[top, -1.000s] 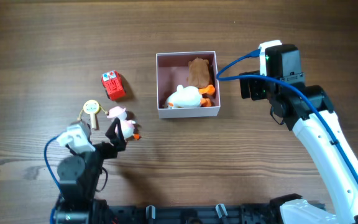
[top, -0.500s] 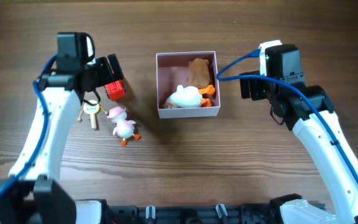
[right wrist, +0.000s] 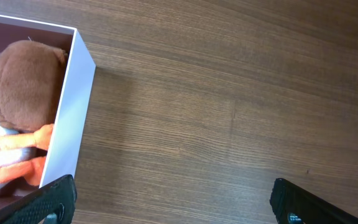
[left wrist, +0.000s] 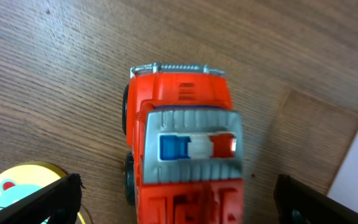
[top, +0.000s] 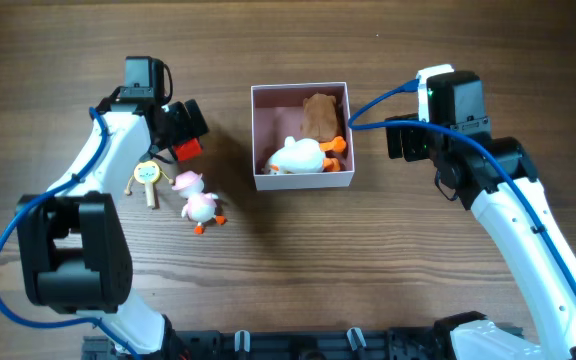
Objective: Pack container
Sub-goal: 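Move the left gripper over the red fire truck and grasp it, then carry the fire truck with the left gripper into the box, release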
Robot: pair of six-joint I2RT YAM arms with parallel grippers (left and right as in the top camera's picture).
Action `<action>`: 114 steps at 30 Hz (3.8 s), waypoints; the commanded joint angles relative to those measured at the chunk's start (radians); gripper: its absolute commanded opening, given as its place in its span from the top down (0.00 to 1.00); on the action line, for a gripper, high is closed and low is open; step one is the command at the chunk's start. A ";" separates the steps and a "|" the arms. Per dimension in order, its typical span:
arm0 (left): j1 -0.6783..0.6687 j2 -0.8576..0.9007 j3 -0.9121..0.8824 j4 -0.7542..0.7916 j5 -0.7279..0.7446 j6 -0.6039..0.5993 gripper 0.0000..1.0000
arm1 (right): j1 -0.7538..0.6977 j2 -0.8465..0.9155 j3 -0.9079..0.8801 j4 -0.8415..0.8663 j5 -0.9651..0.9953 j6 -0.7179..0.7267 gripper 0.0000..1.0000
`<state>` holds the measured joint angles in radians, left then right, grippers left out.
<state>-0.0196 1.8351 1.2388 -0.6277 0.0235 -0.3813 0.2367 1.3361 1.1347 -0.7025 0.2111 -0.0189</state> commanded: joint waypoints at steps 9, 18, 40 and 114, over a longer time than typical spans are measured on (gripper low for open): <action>-0.005 0.084 0.017 0.007 -0.018 -0.020 0.10 | -0.001 -0.006 0.011 0.002 0.017 0.021 0.01; -0.005 0.084 0.017 0.008 -0.018 -0.019 0.60 | -0.001 -0.006 0.011 0.002 0.017 0.021 0.00; -0.005 0.027 0.032 0.000 -0.063 0.001 0.57 | -0.001 -0.006 0.011 0.002 0.017 0.021 0.00; -0.509 -0.022 0.038 0.135 -0.260 -0.020 0.36 | 0.000 -0.006 0.011 0.003 0.017 0.020 0.00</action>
<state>-0.5255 1.8057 1.2675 -0.4965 -0.2134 -0.4004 0.2367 1.3361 1.1347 -0.7025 0.2111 -0.0189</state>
